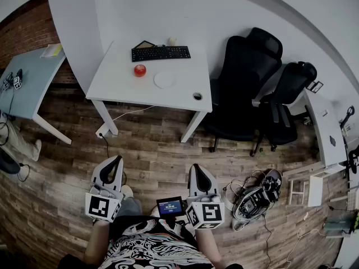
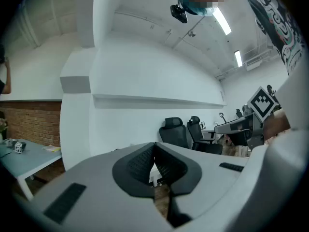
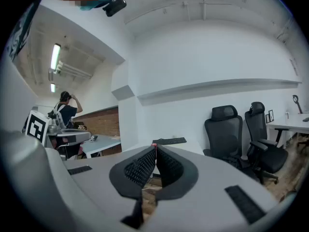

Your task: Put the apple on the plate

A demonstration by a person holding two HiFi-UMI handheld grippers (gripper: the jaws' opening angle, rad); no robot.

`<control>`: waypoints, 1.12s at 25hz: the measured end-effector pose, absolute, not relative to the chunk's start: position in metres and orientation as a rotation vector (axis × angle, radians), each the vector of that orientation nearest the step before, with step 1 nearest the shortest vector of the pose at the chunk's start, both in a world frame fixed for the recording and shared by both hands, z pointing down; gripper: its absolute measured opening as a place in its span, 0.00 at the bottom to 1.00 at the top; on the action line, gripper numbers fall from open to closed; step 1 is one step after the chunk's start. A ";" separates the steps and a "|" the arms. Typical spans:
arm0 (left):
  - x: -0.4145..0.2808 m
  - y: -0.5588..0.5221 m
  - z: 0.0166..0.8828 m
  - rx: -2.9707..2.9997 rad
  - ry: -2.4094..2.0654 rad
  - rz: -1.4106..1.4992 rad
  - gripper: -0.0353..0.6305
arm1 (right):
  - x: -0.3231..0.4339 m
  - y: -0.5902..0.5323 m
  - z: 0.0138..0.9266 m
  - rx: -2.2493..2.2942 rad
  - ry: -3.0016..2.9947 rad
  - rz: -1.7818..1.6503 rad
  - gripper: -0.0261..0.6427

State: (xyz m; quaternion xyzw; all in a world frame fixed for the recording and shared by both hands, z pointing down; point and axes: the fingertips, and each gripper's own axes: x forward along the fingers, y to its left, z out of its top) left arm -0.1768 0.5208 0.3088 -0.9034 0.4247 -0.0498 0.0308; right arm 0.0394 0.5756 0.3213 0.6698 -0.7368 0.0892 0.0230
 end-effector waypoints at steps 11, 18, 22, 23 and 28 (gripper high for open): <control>-0.167 0.536 0.304 -2.760 1.293 -0.130 0.08 | 0.035 0.589 0.318 2.012 -2.341 0.203 0.09; -0.168 0.546 0.301 -2.888 1.309 0.019 0.08 | 0.034 0.596 0.320 1.996 -2.359 0.229 0.09; -0.171 0.546 0.306 -2.896 1.358 0.006 0.08 | 0.031 0.603 0.315 1.997 -2.478 0.306 0.09; -0.170 0.548 0.306 -2.891 1.354 -0.007 0.08 | 0.031 0.606 0.312 2.001 -2.517 0.333 0.09; -0.159 0.554 0.304 -2.849 1.319 -0.050 0.08 | 0.032 0.614 0.312 2.013 -2.562 0.342 0.09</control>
